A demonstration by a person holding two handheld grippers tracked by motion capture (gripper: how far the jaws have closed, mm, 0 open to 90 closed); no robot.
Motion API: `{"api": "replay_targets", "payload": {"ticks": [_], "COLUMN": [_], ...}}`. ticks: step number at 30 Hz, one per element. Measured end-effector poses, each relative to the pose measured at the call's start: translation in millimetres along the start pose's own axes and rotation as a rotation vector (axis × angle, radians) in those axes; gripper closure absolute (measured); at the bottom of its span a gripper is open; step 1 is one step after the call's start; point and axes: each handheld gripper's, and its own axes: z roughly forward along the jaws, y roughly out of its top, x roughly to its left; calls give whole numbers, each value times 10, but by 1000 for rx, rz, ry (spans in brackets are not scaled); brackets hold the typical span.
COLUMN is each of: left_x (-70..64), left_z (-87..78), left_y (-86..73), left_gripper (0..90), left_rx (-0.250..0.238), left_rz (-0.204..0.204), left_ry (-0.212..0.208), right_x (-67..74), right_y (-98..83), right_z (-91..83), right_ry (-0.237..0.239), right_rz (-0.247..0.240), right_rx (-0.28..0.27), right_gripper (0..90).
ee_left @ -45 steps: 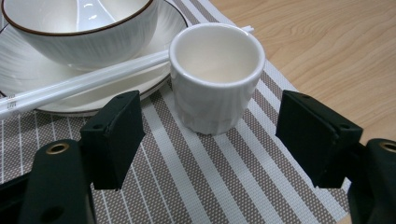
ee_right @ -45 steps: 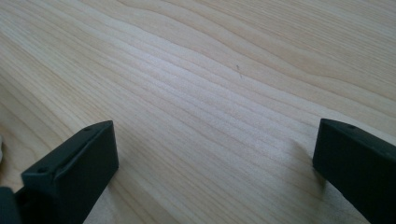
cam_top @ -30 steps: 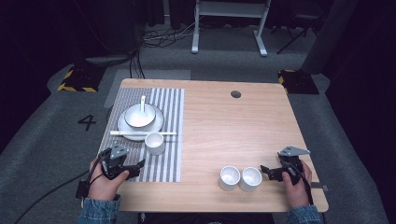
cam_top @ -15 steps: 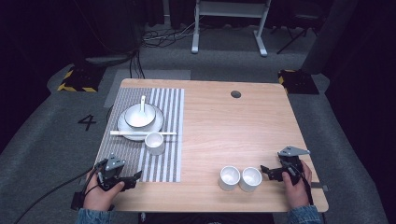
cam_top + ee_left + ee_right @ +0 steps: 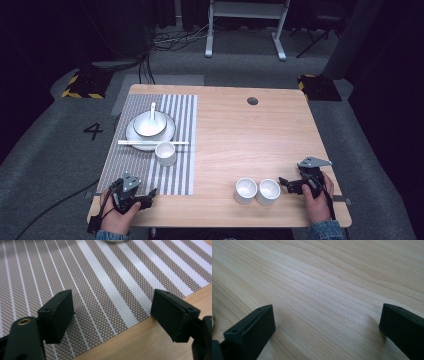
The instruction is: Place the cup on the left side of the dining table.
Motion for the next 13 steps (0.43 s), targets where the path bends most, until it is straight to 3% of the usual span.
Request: {"api": "replay_targets", "payload": {"ticks": [13], "left_x": [6], "left_z": [3], "left_y": [5], "left_gripper": [183], "left_rx": [5], "left_rz": [6], "left_ry": [-5], "right_x": [2], "right_y": [0], "right_z": [-1], "right_ry": [0], "right_rz": [0], "right_rx": [1], "right_gripper": [3]}}
